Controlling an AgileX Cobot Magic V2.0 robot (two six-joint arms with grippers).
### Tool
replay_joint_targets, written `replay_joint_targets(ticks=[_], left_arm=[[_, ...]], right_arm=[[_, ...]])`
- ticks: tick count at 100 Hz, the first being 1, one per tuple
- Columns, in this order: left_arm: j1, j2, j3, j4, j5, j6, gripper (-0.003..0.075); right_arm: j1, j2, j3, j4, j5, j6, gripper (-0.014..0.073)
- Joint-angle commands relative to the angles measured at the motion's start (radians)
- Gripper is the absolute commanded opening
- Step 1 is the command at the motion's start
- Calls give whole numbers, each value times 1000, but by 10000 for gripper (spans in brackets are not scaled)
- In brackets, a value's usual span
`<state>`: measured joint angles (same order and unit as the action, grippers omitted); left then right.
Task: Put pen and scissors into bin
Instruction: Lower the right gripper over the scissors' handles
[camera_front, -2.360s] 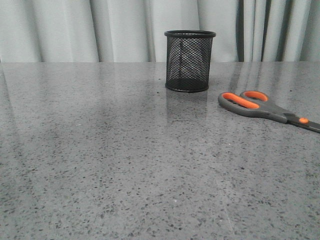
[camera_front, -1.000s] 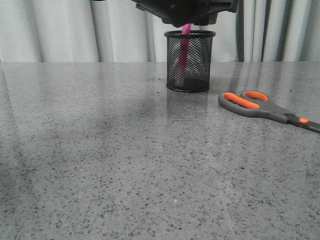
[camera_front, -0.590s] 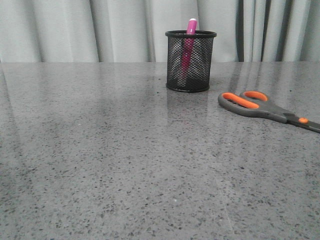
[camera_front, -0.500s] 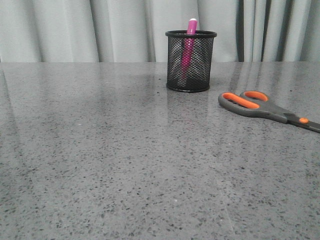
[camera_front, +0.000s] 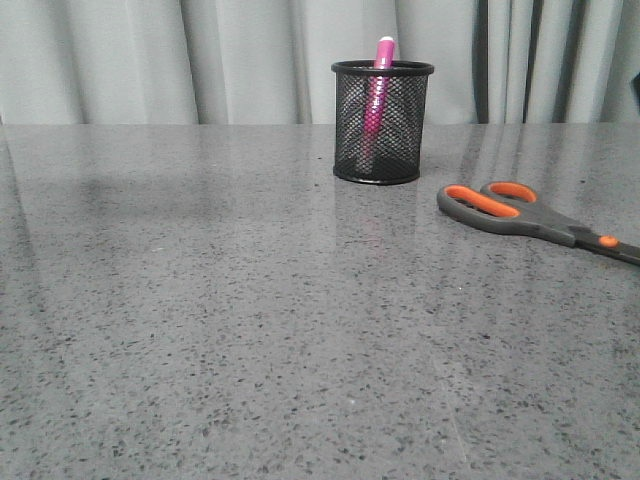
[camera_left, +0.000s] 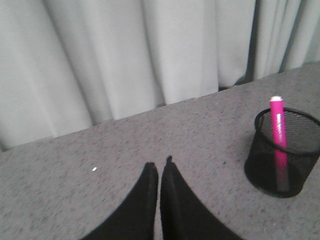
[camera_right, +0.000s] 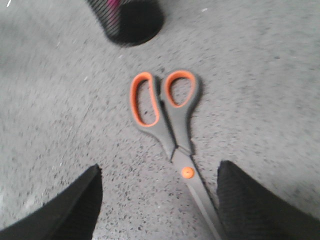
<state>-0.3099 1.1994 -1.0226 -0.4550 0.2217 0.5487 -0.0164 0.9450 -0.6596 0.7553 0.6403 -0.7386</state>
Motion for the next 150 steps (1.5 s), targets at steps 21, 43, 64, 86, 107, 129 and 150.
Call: replay_joint_targets(ticks=[21, 43, 64, 86, 107, 129, 150], left_arm=[[93, -297, 269, -15, -130, 0, -19], [97, -388, 344, -15, -130, 0, -19], [97, -389, 347, -17, -128, 0, -19], [97, -389, 347, -22, -128, 0, -19], [97, -389, 347, -23, -128, 0, -19], [97, -389, 347, -23, -128, 0, -19], [97, -389, 347, -23, -128, 0, -19]], right_arm=[[138, 181, -194, -132, 53, -84, 443], [195, 312, -365, -430, 190, 193, 442], [255, 435, -466, -558, 279, 291, 442], [271, 528, -494, -618, 287, 291, 442], [271, 565, -494, -637, 255, 291, 442], [271, 593, -494, -637, 228, 291, 442], [271, 595, -494, -637, 213, 291, 393]])
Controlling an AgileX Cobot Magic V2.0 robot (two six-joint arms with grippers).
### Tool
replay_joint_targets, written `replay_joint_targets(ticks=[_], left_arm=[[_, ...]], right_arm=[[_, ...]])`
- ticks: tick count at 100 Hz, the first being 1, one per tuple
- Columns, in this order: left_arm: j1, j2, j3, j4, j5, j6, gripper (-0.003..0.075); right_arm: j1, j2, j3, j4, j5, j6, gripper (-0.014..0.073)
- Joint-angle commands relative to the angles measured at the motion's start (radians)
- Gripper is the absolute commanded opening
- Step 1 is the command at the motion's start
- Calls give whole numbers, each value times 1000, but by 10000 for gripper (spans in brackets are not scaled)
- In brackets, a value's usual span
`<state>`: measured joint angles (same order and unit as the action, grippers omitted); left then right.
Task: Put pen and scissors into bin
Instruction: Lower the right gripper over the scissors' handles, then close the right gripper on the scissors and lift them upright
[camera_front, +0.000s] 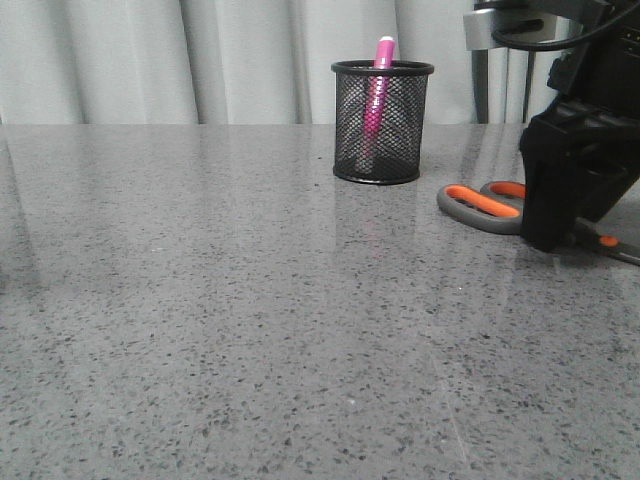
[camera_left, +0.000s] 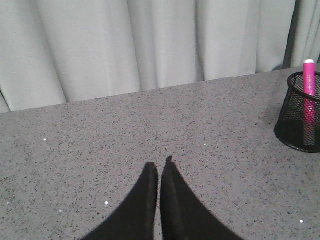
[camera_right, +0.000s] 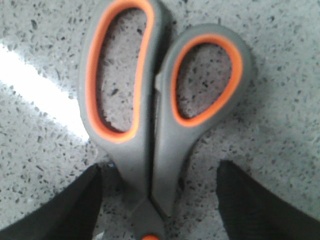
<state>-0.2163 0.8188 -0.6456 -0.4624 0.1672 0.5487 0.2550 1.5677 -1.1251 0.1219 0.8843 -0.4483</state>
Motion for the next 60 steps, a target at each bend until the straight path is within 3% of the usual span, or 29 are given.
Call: replay_joint_targets(ticks=[1, 33, 60], left_arm=[[4, -9, -29, -16, -74, 0, -19], [4, -9, -29, -16, -74, 0, -19], [4, -9, -29, -16, -74, -2, -19]], right_arm=[[0, -28, -29, -4, -31, 0, 384], [0, -28, -29, 7, -15, 0, 318], [0, -28, -29, 9, 2, 0, -37]])
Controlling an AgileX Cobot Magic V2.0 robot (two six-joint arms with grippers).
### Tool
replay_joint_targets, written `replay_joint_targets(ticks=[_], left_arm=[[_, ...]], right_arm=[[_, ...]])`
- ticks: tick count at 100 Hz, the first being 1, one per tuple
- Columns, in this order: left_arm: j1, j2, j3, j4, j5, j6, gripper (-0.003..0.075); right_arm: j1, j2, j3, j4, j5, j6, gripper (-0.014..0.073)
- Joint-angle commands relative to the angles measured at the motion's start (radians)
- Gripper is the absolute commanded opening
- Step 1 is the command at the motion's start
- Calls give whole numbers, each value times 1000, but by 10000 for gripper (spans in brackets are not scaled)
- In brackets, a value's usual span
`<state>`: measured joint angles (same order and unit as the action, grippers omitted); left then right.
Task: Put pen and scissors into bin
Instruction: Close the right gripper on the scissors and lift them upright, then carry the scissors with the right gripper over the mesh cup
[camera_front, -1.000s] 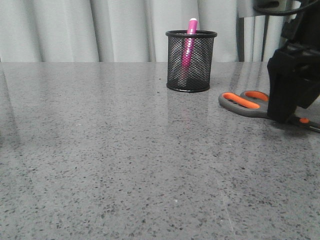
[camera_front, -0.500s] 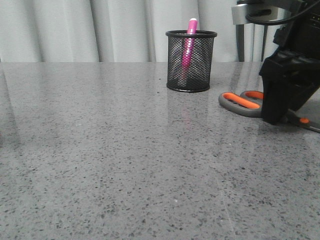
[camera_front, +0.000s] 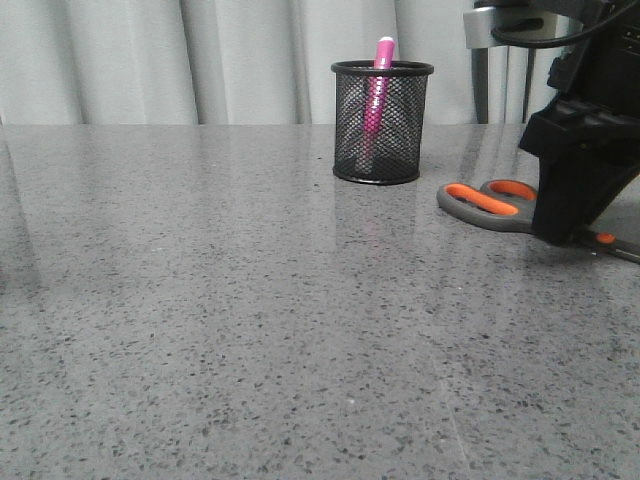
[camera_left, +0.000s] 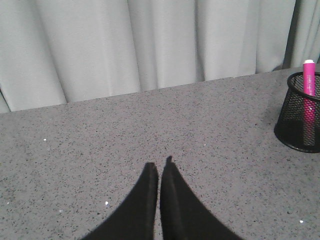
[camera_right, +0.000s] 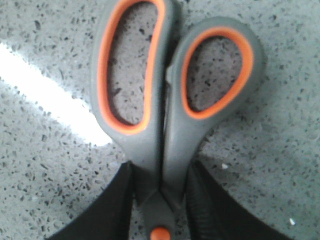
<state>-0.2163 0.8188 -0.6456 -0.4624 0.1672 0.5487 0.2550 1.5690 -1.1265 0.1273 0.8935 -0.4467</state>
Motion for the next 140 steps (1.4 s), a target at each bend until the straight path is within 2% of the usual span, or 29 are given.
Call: replay_joint_targets(ticks=[1, 5, 25, 39, 55, 64, 78, 87, 97, 111, 140], left_arm=[[4, -9, -29, -16, -74, -2, -19], [4, -9, -29, -16, -74, -2, -19], [4, -9, -29, -16, -74, -2, -19], [4, -9, -29, -16, -74, -2, -19], [4, -9, -29, -16, -74, -2, -19], [4, -9, -29, -16, -76, -2, -19], [4, -9, -29, -18, -76, -2, -19], [4, -9, -29, -18, -76, -2, -19], [4, -9, -29, -30, -76, -2, -19], [4, -9, -29, -32, -76, -2, -19], [4, -9, -29, -34, -76, -2, -19]], right_arm=[[0, -29, -27, 3, -8, -1, -45], [0, -29, -27, 3, -8, -1, -77], [0, -101, -27, 20, -48, -1, -76], [0, -225, 17, 91, -190, -1, -76], [8, -379, 151, 224, -560, -9, -76], [38, -415, 195, 247, -779, -9, -76], [123, -395, 193, 247, -1079, -9, -76], [171, -331, 193, 247, -1335, -9, -76], [198, -244, 179, 247, -1527, -4, -76], [206, -142, 115, 243, -1590, 84, -76], [206, 30, -18, 243, -1603, 112, -76]])
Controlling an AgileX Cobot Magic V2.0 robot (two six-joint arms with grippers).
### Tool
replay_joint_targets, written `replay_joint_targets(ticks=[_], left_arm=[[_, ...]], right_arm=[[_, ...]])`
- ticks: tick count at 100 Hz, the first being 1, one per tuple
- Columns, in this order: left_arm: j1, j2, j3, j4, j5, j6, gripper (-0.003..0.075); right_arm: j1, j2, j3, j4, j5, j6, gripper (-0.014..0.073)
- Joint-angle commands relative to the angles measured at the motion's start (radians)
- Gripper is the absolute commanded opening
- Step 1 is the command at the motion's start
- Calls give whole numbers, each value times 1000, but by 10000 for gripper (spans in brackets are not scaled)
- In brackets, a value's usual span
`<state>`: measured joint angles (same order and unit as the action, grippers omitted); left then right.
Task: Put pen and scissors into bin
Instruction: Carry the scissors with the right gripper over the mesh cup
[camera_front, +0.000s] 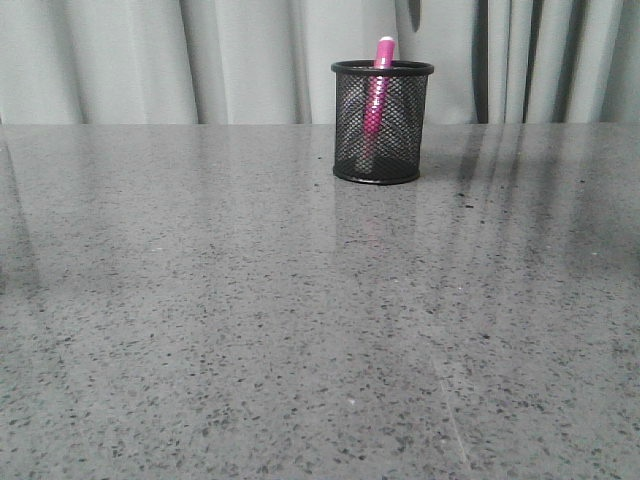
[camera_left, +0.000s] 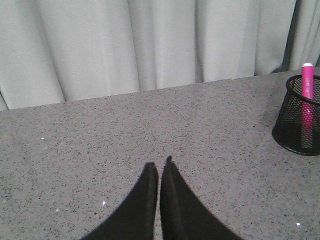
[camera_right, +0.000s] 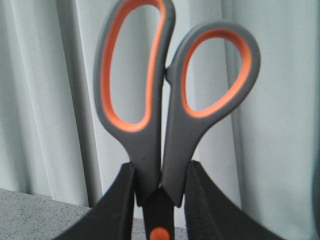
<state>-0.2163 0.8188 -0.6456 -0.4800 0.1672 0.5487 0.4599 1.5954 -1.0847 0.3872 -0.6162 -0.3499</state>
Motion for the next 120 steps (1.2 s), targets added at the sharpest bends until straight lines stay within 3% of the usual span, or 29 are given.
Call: replay_joint_targets(ticks=[1, 31, 87, 97, 120], left_arm=[[4, -9, -29, -17, -76, -2, -19], [4, -9, -29, -17, -76, -2, -19], [4, -9, -29, -17, -76, -2, -19], [4, -9, -29, -17, -76, -2, -19], [4, -9, -29, -17, -74, -2, -19]], right_arm=[[1, 11, -63, -17, -93, 15, -76], [1, 128, -64, -17, -107, 32, -76], [3, 139, 39, -17, -145, 41, -74], [3, 139, 39, -17, -143, 41, -22], [3, 137, 39, -17, -145, 41, 192]])
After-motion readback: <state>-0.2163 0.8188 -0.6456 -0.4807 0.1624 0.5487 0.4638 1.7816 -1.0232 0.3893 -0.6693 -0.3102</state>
